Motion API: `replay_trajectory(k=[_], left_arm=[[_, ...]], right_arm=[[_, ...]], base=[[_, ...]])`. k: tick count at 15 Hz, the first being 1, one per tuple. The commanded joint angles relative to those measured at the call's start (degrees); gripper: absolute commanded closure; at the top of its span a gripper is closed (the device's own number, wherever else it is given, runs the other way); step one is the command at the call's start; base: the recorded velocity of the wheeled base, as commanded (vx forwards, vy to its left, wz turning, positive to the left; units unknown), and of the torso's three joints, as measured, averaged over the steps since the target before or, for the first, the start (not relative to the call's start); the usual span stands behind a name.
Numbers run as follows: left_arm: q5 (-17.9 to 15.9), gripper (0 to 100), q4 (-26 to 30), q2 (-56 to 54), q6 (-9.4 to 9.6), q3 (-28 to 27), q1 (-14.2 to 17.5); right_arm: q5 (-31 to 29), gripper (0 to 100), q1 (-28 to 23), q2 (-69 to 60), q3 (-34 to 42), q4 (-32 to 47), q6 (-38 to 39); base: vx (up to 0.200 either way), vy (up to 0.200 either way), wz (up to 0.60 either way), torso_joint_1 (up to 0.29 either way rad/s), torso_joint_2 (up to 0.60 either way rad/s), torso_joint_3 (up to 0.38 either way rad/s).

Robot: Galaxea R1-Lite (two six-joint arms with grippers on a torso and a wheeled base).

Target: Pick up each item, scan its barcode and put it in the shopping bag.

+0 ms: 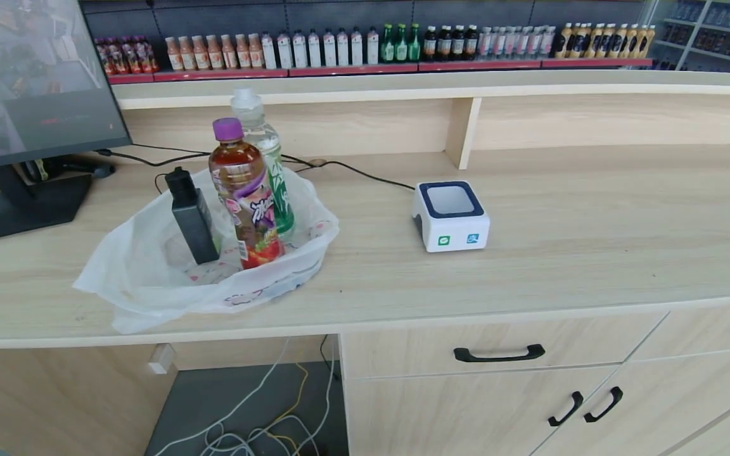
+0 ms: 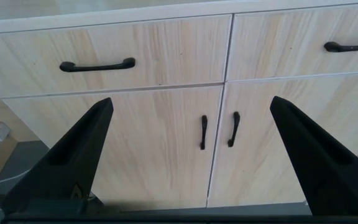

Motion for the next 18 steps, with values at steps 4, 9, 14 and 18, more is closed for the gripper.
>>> replay_trajectory(k=[4, 9, 14, 18], left_arm=[[0.0, 0, 0.0, 0.0, -0.04, 0.0, 0.0], [0.0, 0, 0.0, 0.0, -0.04, 0.0, 0.0], [0.0, 0, 0.0, 0.0, -0.04, 0.0, 0.0], [0.0, 0, 0.0, 0.0, 0.05, 0.0, 0.0]], right_arm=[[0.0, 0, 0.0, 0.1, 0.0, 0.0, -0.1], [0.0, 0, 0.0, 0.1, 0.0, 0.0, -0.1], [0.0, 0, 0.0, 0.1, 0.0, 0.0, -0.2], [0.0, 0, 0.0, 0.1, 0.0, 0.0, -0.1]], base=[[0.000, -0.200, 0.00, 0.000, 0.00, 0.001], [0.000, -0.200, 0.00, 0.001, 0.00, 0.005], [0.000, 0.000, 0.00, 0.000, 0.00, 0.000], [0.000, 0.000, 0.00, 0.000, 0.00, 0.000]])
